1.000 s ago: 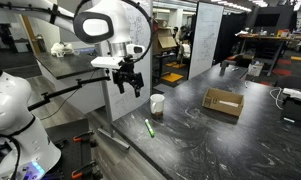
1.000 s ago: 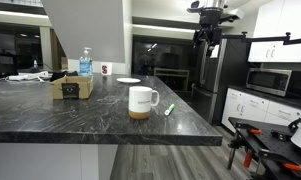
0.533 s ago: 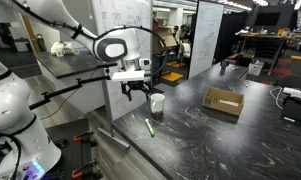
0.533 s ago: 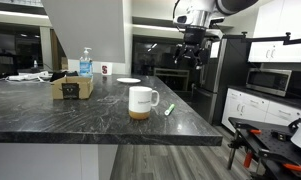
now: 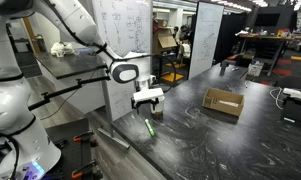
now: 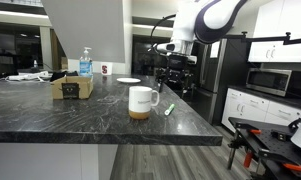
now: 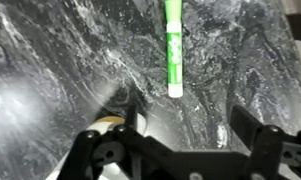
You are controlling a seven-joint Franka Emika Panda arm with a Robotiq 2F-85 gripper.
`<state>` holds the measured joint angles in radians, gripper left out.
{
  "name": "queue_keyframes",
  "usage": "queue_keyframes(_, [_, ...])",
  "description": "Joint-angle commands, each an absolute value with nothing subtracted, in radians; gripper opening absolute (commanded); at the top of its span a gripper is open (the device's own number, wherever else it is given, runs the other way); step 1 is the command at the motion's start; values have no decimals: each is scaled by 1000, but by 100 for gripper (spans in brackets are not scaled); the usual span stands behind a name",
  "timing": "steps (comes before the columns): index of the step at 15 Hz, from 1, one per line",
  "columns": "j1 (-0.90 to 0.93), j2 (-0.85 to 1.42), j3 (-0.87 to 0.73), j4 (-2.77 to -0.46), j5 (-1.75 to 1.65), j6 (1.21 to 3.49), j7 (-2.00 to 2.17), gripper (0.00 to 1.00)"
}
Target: Move the marker to the right of the mug cup
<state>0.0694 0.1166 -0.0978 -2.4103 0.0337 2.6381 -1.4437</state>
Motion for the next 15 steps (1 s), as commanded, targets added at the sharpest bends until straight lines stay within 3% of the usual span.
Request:
queue_keyframes(1, [-36,218,1,-2321,133,2621,-1688,99])
queue_keyframes(10, [-151,329,21,-2255,37,2620,-1662,95])
queue_keyframes(12, [-160,336,25,-2258,34,2622,-1657,87])
queue_keyframes(13, [-166,337,30,-2259,40,2621,-1658,63])
queue_keyframes(15, [-169,333,30,-2270,35,2629,-1652,60])
